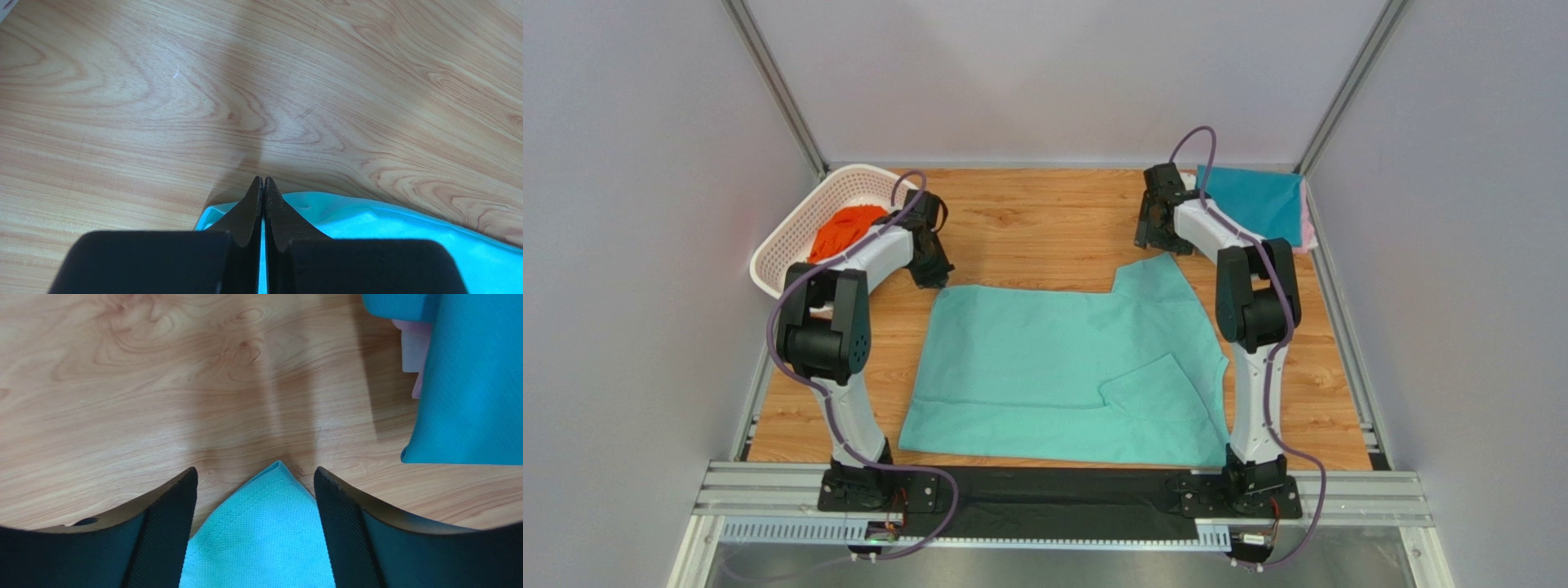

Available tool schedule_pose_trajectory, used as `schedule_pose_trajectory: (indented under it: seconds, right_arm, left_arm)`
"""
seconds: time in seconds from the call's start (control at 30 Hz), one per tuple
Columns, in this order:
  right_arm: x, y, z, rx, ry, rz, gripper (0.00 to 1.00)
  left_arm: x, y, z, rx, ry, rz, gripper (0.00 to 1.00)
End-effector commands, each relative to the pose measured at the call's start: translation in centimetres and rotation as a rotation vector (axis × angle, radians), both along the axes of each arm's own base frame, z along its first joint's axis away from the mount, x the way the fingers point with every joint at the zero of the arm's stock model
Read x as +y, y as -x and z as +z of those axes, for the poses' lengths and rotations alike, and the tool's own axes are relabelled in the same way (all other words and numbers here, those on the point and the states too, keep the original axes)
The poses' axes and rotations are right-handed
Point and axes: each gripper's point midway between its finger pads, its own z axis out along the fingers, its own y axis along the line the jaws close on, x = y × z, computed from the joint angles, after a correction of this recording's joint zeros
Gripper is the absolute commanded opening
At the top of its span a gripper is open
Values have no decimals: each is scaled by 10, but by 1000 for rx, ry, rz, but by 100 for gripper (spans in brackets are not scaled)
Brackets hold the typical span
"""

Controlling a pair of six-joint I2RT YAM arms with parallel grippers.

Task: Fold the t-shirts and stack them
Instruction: Fold the tshirt

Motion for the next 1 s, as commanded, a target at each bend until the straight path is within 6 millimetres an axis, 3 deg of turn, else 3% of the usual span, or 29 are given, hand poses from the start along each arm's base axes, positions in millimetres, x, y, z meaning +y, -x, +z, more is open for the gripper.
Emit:
schedule_pose_trajectory:
  seconds: [0.0, 0.17, 0.3, 0.37, 0.53, 0.7, 0.8, 0.9, 0.93, 0.97]
  right_arm:
    - [-7, -5, -1, 2, 32, -13, 68]
    - [-7, 6, -12, 37, 22, -22, 64]
    - [-9, 19, -17, 59, 23, -28, 34]
    - [-10, 19, -15, 46, 20, -31, 29]
    - [-9, 19, -9, 24, 11, -23, 1]
    - [-3, 17, 17, -36, -8, 21, 0]
    - [1, 28, 36, -70, -7, 52, 0]
    - [5, 46, 52, -94, -12, 74, 0]
    - [7, 52, 69, -127, -21, 81, 0]
    - [7, 64, 62, -108, -18, 86, 0]
  left_arm:
    - [2, -4, 11, -41, -3, -10, 0]
    - [0, -3, 8, -34, 4, -7, 0]
    - [0, -1, 9, -34, 8, -3, 0]
    - [-1, -1, 10, -35, 13, -2, 0]
    - [-5, -1, 12, -37, 36, -1, 0]
    - [-5, 2, 23, -62, 45, -6, 0]
    - [-7, 7, 31, -86, 60, -10, 0]
    - [-8, 16, 36, -100, 72, -13, 0]
    - [-9, 19, 38, -105, 75, -12, 0]
    - [-10, 24, 42, -117, 78, -16, 0]
